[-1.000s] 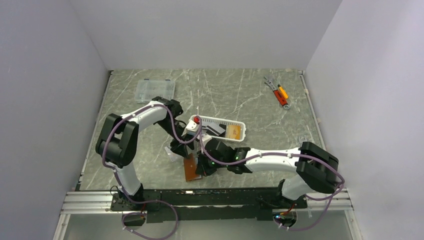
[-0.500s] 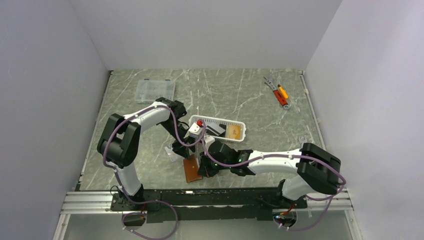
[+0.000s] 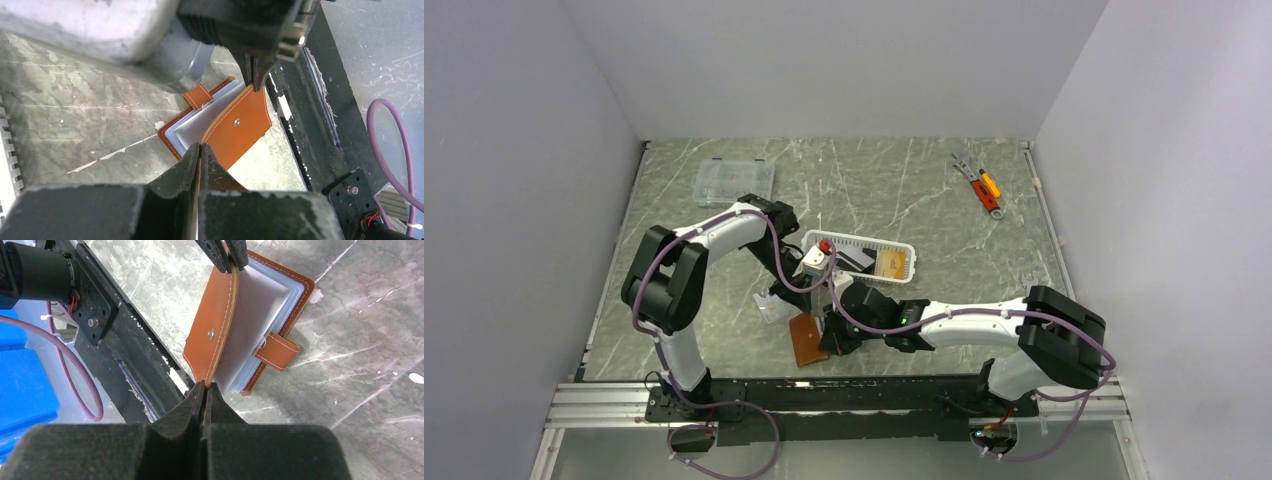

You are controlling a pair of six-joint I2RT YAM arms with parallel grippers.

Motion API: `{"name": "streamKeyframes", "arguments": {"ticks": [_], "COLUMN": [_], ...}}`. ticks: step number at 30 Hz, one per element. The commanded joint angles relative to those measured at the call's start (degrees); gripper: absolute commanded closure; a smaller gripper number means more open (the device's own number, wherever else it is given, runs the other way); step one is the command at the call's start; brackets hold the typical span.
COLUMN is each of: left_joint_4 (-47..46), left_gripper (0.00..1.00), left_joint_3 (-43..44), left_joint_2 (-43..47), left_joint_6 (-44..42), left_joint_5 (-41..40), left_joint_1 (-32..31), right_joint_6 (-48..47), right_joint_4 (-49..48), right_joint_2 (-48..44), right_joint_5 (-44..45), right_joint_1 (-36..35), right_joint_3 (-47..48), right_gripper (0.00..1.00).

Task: Put the credit cards into the card holder
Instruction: Close the card holder at the center of the board.

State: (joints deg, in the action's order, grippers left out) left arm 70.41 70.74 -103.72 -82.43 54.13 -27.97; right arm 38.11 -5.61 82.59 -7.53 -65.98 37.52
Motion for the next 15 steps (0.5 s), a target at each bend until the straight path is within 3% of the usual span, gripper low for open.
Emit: {"name": "streamKeyframes", "arguments": {"ticks": [1, 3, 8, 11, 15], "left_joint_4": [4.2, 4.5, 6.7, 8.5, 9.7], "left_gripper": [1.00, 1.00, 1.00, 1.00, 1.00], "left_joint_3": [0.4, 0.3, 0.6, 1.3, 1.7], "left_joint_2": [-1.4, -1.0, -0.2, 0.1, 0.3], "left_joint_6": [-2.3, -2.8, -5.3, -6.7, -8.3], "left_joint_5": [-3.5, -4.4, -5.5, -5.8, -6.5], "left_joint_1": [-1.4, -1.4, -1.1, -1.0, -1.0], "right_joint_6": [-1.1, -0.7, 0.6, 1.3, 1.6], "right_joint_4": [-8.3, -7.3, -6.6, -5.3, -3.5], "right_joint_2": [-2.2, -3.0, -11.2, -16.9, -18.0], "right_joint_5": [2.5, 3.4, 7.4, 11.4, 17.4], "right_joint_1": [0.5, 0.5, 1.9, 3.6, 4.8], "right_joint_3": [4.3, 4.2, -0.7, -5.2, -8.6], "right_gripper": [0.97, 0.76, 0.43, 0.38, 0.43]}}
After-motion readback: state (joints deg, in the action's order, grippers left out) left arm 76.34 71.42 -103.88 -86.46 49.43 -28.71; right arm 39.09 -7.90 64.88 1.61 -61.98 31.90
